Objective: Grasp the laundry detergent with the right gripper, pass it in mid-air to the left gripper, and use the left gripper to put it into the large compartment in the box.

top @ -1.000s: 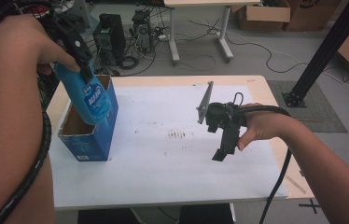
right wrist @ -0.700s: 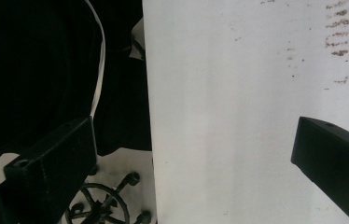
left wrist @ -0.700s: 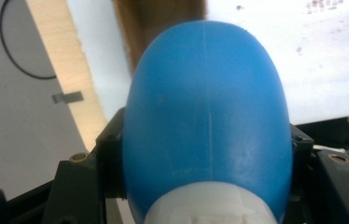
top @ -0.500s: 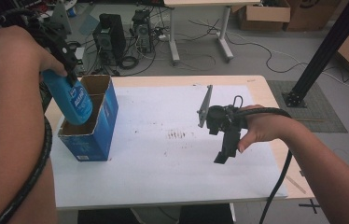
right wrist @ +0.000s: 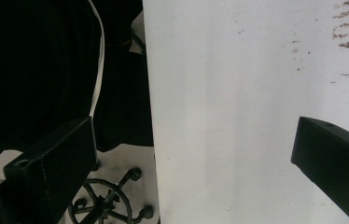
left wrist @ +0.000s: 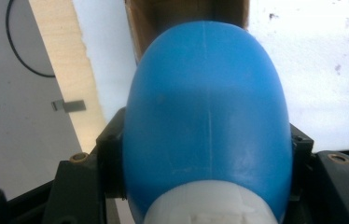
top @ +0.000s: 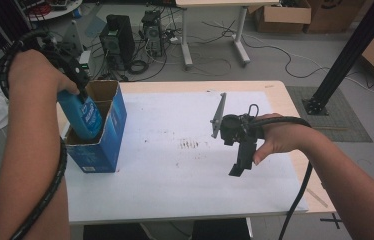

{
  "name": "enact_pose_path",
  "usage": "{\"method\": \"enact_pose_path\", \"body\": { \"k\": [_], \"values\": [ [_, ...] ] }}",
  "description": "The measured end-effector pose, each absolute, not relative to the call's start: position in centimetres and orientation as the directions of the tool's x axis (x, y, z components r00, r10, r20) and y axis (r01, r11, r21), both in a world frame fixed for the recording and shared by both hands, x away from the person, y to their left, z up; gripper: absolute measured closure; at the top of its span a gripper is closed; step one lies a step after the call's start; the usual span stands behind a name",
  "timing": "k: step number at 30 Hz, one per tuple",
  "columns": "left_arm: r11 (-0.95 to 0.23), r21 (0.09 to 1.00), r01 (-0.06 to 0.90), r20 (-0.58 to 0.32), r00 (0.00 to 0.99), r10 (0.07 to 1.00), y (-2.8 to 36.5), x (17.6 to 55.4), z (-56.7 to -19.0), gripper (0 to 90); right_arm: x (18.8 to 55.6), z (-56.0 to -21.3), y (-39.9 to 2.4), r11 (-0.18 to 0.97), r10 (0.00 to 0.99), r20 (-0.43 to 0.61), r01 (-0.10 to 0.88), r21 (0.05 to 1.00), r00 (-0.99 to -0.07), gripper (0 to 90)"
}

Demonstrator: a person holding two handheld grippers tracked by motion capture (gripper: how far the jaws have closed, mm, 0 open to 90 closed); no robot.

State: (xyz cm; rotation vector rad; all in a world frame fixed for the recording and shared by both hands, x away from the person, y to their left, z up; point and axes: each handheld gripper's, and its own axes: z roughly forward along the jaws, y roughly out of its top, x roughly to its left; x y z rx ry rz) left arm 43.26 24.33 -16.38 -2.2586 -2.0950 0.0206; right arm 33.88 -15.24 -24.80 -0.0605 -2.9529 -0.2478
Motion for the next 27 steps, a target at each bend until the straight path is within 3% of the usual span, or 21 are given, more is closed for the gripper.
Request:
{"method": "enact_pose_path", "body": {
  "k": [27],
  "values": [
    [-0.085,-0.077,0.993,0.045,0.088,0.995,24.2,44.6,-27.7,38.5,34.0,-25.3,-14.9,0.988,0.031,0.183,0.058,0.146,-0.983,0.0]
  ]
}}
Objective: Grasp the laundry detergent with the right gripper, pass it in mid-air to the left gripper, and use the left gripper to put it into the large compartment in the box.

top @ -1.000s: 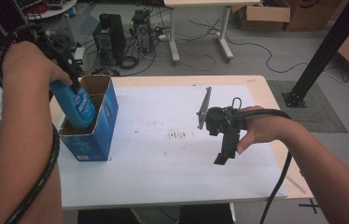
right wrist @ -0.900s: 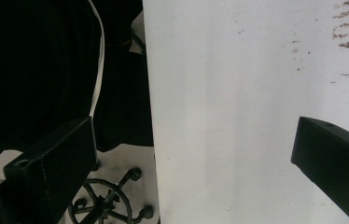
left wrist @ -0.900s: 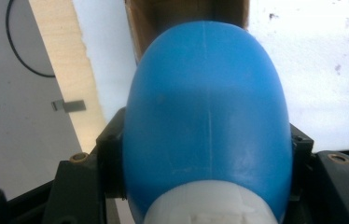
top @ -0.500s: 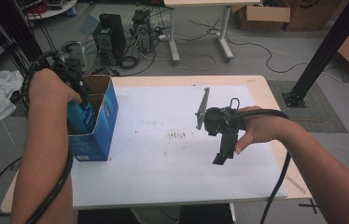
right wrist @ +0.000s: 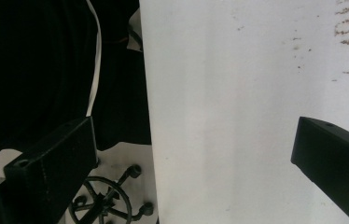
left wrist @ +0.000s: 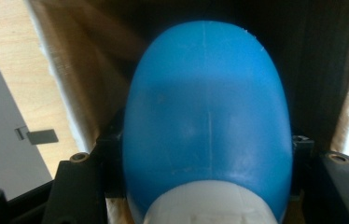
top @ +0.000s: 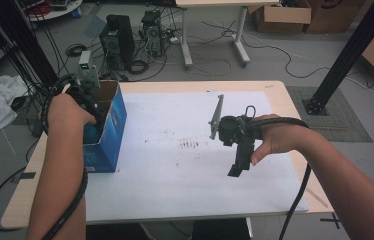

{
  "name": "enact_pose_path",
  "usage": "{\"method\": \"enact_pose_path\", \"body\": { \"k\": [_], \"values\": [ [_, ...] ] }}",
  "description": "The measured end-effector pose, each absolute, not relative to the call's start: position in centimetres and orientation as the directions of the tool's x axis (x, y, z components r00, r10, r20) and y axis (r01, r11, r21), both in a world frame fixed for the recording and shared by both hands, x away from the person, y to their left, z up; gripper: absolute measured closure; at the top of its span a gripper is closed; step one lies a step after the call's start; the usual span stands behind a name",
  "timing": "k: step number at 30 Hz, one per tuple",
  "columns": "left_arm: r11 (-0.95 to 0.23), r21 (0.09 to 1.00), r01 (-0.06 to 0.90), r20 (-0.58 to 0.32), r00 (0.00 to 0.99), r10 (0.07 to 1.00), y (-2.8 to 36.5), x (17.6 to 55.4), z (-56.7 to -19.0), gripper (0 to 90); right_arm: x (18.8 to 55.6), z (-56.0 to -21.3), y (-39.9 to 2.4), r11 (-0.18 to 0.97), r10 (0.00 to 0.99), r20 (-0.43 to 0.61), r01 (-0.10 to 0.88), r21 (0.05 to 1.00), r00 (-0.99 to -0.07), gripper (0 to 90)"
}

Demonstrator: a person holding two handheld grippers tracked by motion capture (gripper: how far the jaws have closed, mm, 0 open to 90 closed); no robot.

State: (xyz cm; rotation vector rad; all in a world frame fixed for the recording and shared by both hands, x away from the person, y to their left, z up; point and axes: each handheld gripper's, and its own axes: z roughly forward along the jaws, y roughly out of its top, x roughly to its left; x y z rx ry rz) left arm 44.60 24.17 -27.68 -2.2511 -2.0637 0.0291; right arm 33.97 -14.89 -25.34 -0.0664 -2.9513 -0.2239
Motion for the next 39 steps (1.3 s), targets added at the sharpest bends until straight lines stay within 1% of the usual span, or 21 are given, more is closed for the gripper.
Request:
{"method": "enact_pose_path", "body": {
  "k": [7,17,20,23,26,29,30,39],
  "values": [
    [-0.085,-0.074,0.994,0.045,0.088,0.995,24.1,44.7,-28.8,38.5,33.8,-25.4,-15.0,0.987,0.032,0.180,0.060,0.150,-0.983,0.0],
    [-0.094,-0.062,0.994,0.047,0.097,0.994,24.0,44.7,-29.0,38.3,33.8,-25.5,-15.2,0.986,0.036,0.179,0.064,0.152,-0.983,0.0],
    [-0.080,-0.064,0.995,0.034,0.082,0.996,24.1,44.6,-29.0,38.1,33.7,-25.4,-15.3,0.986,0.038,0.177,0.066,0.154,-0.984,0.0],
    [-0.091,-0.061,0.994,0.025,0.093,0.995,24.3,44.6,-29.0,38.0,33.7,-25.3,-15.4,0.986,0.040,0.172,0.067,0.153,-0.984,0.0],
    [-0.070,-0.058,0.996,0.002,0.070,0.998,24.5,44.6,-29.1,37.9,33.6,-25.3,-15.5,0.985,0.041,0.172,0.068,0.156,-0.984,0.0],
    [-0.059,-0.075,0.995,0.007,0.060,0.998,24.6,44.5,-29.1,35.8,33.6,-25.3,-15.5,0.986,0.042,0.173,0.069,0.154,-0.984,0.0],
    [-0.053,-0.077,0.996,0.014,0.055,0.998,24.6,44.5,-29.1,32.9,33.6,-25.3,-15.4,0.986,0.040,0.171,0.067,0.154,-0.984,0.0],
    [-0.067,-0.049,0.997,0.038,0.069,0.997,24.2,44.4,-28.7,30.6,33.5,-25.3,-15.1,0.987,0.035,0.172,0.061,0.147,-0.984,0.0]
  ]
}}
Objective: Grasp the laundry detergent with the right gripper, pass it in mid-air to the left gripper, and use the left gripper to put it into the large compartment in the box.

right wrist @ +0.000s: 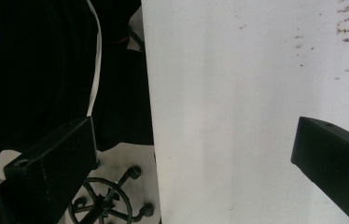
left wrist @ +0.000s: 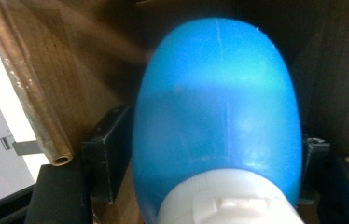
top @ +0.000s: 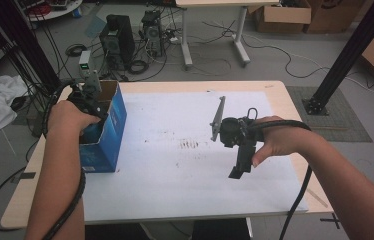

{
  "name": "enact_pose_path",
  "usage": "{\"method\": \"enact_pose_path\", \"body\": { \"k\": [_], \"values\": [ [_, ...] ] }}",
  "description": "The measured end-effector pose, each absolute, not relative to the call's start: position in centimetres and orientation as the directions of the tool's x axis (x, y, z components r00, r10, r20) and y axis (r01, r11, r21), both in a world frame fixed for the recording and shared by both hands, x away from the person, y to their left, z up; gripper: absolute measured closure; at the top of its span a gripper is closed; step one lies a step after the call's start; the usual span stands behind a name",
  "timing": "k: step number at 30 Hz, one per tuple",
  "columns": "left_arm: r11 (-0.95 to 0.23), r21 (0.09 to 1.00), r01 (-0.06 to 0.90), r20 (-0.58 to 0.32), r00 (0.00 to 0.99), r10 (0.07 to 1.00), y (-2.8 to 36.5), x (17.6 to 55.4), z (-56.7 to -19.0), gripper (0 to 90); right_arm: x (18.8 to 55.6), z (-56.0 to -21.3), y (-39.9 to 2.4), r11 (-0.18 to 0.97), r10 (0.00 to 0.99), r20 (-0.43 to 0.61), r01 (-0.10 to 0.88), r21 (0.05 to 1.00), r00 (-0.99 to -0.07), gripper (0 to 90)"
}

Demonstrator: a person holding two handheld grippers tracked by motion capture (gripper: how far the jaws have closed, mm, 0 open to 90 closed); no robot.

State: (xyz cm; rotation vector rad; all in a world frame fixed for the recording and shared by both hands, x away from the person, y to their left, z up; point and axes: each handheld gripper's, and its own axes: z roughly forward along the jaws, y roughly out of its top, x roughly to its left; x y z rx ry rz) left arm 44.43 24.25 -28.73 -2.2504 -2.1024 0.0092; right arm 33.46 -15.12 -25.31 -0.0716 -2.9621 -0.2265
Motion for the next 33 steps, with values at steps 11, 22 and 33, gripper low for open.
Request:
{"method": "enact_pose_path", "body": {
  "k": [11,22,33],
  "values": [
    [-0.071,-0.010,0.997,0.057,0.072,0.996,24.0,44.4,-27.2,30.2,33.4,-25.1,-15.2,0.987,0.033,0.170,0.059,0.147,-0.985,0.0],
    [-0.063,0.024,0.998,0.059,0.061,0.996,24.1,44.0,-24.8,24.9,33.3,-25.1,-15.2,0.987,0.029,0.166,0.055,0.152,-0.986,0.0],
    [-0.083,0.046,0.996,0.072,0.079,0.994,23.8,43.5,-23.2,20.2,33.2,-25.0,-15.1,0.987,0.026,0.166,0.051,0.150,-0.986,0.0]
  ]
}}
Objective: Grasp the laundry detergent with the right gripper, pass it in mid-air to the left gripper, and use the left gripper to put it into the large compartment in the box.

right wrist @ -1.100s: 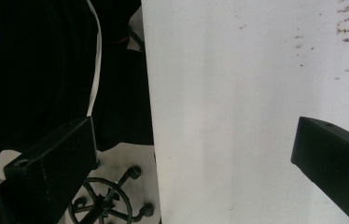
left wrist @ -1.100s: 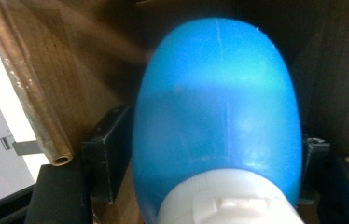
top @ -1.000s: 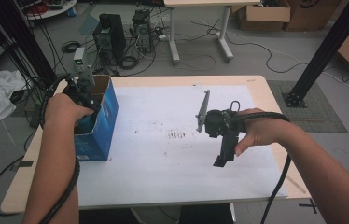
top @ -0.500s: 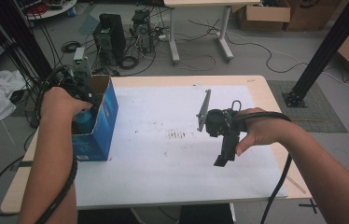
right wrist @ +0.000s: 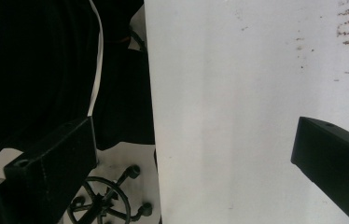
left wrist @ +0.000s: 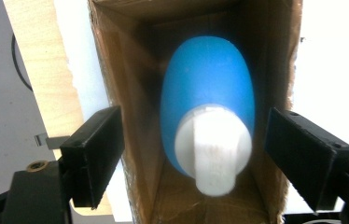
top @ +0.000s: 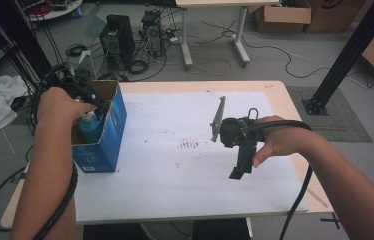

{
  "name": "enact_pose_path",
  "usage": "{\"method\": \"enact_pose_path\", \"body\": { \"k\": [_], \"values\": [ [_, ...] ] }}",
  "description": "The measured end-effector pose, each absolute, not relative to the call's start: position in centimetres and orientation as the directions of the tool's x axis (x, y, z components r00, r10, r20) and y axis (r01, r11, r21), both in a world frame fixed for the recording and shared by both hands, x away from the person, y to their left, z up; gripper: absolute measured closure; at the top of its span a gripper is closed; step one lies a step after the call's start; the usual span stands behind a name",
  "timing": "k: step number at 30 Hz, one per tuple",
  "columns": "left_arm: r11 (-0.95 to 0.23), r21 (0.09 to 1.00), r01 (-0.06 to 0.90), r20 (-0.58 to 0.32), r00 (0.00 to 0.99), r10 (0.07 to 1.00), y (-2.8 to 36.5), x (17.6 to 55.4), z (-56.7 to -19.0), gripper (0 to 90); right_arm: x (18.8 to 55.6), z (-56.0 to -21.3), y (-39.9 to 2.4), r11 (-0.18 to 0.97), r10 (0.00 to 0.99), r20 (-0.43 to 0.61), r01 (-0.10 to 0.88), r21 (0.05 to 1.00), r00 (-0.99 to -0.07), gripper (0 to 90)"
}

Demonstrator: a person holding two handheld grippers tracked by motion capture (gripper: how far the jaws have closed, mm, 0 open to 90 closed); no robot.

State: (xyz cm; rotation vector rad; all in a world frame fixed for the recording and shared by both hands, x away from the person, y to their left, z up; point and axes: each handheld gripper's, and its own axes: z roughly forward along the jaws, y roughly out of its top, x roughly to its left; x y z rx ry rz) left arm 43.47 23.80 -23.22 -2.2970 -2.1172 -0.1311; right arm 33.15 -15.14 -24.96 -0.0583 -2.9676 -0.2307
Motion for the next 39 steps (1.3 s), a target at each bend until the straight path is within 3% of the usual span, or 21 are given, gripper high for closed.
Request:
{"method": "enact_pose_path", "body": {
  "k": [16,39],
  "values": [
    [-0.181,0.052,0.982,0.110,0.174,0.979,22.1,42.8,-21.4,8.5,32.8,-24.9,-15.1,0.989,0.028,0.168,0.052,0.138,-0.985,0.0],
    [-0.352,0.063,0.934,0.094,0.345,0.934,18.4,42.0,-19.0,0.3,32.6,-24.7,-15.1,0.990,0.033,0.169,0.056,0.130,-0.985,0.0]
  ]
}}
